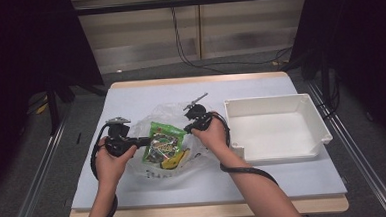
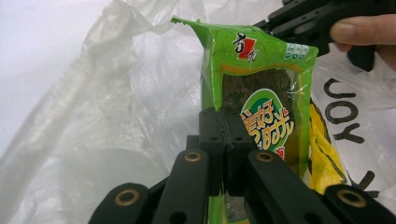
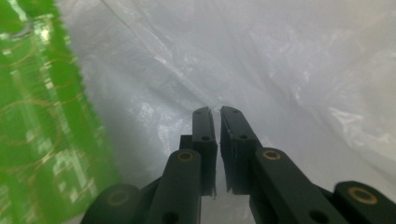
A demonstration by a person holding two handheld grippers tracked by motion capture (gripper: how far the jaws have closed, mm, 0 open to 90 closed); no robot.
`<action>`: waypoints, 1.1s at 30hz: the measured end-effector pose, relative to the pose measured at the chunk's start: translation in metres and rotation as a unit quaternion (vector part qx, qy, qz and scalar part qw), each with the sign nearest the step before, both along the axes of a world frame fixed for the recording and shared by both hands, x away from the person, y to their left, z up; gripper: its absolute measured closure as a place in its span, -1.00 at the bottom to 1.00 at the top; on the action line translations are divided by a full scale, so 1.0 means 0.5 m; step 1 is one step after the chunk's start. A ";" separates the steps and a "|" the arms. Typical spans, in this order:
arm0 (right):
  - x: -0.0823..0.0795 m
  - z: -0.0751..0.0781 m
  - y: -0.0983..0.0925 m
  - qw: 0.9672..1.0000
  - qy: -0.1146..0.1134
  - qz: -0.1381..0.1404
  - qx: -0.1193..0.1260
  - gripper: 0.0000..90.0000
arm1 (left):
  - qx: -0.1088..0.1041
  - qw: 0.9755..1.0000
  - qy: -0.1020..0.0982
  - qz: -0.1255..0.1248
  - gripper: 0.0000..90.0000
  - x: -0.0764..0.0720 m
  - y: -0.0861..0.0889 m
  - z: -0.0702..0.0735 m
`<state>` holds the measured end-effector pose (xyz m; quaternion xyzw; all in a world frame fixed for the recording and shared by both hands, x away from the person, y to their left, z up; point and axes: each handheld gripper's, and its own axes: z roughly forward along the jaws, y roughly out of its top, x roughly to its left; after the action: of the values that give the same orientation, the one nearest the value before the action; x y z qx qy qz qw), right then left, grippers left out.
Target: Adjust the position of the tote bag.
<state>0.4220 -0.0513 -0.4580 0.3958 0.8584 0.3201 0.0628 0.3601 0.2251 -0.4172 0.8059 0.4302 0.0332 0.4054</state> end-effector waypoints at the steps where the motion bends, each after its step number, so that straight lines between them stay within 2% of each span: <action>1: -0.002 0.007 0.000 1.000 -0.001 0.002 0.000 0.85 | 0.003 1.000 -0.002 0.001 0.97 0.000 0.003 0.001; 5: -0.009 0.032 -0.001 1.000 -0.009 0.018 0.002 0.78 | -0.001 1.000 -0.006 0.006 0.98 -0.002 0.009 0.002; 10: -0.016 0.054 -0.007 1.000 -0.003 0.029 0.004 0.68 | 0.003 1.000 -0.009 0.011 0.98 -0.001 0.014 0.000; 13: -0.019 0.066 -0.014 0.999 -0.002 0.035 0.005 0.64 | 0.002 1.000 -0.004 0.016 0.98 0.002 0.021 -0.005; 17: -0.025 0.082 -0.022 0.999 0.004 0.038 0.019 0.58 | 0.005 1.000 -0.005 0.015 0.98 0.004 0.026 -0.007; 21: -0.030 0.093 -0.027 0.998 0.008 0.052 0.024 0.52 | 0.013 1.000 -0.009 0.014 0.98 0.004 0.022 -0.005; 26: -0.038 0.105 -0.023 0.998 0.015 0.066 0.020 0.37 | 0.008 1.000 -0.006 0.018 0.98 0.004 0.022 -0.007; 30: -0.040 0.106 -0.019 0.997 0.017 0.076 0.018 0.31 | 0.013 1.000 -0.012 0.017 0.98 0.005 0.022 -0.006; 33: -0.040 0.103 -0.016 0.997 0.023 0.077 0.022 0.27 | 0.008 1.000 -0.013 0.018 0.98 0.004 0.020 -0.006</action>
<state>0.4020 -0.0591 -0.4066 0.3373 0.8804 0.3332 0.0094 0.3623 0.2350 -0.4202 0.8009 0.4387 0.0544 0.4038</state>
